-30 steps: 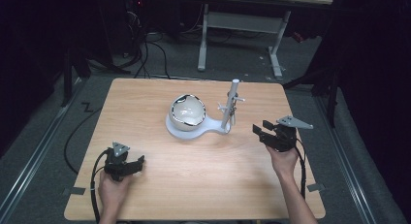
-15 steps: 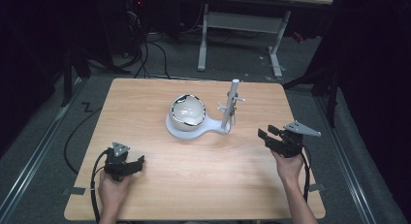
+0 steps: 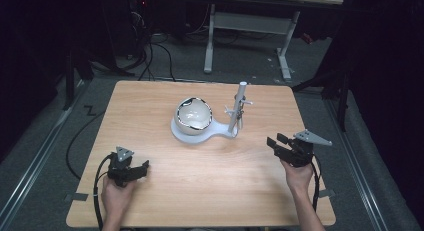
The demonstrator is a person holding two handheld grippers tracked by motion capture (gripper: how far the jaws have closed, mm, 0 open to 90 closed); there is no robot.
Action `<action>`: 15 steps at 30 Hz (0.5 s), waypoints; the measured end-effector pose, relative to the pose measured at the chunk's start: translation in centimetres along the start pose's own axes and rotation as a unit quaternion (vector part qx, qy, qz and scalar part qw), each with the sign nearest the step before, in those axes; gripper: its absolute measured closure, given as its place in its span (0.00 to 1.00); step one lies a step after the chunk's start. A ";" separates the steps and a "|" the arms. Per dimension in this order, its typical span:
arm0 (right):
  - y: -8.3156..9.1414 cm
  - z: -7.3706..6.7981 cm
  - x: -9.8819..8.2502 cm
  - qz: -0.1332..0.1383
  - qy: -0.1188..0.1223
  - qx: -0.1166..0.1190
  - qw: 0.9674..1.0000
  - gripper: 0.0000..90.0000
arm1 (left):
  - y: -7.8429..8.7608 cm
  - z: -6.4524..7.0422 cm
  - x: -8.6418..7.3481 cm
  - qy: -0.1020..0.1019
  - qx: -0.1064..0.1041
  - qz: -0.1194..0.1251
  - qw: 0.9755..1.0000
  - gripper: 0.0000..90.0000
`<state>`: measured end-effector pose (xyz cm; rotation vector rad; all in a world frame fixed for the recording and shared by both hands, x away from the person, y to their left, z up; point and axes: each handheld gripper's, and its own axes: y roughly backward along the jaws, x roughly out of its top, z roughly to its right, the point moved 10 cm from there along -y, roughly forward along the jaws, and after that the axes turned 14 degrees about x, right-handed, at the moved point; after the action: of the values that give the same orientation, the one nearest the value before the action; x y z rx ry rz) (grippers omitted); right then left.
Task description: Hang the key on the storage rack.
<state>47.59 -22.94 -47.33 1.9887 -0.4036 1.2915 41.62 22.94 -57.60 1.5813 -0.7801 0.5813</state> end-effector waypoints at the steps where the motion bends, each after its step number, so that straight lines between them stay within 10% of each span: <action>1: 0.0 0.0 -0.2 -0.001 -0.001 0.000 1.000 0.54 | 0.0 0.0 0.0 0.000 0.000 0.000 1.000 0.26; 15: -0.6 0.2 -2.2 -0.007 -0.011 -0.003 1.000 0.55 | 0.0 0.0 0.0 0.000 0.000 0.000 1.000 0.26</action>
<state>47.14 -22.92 -49.58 1.9981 -0.4032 1.2593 41.62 22.93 -57.60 1.5812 -0.7808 0.5808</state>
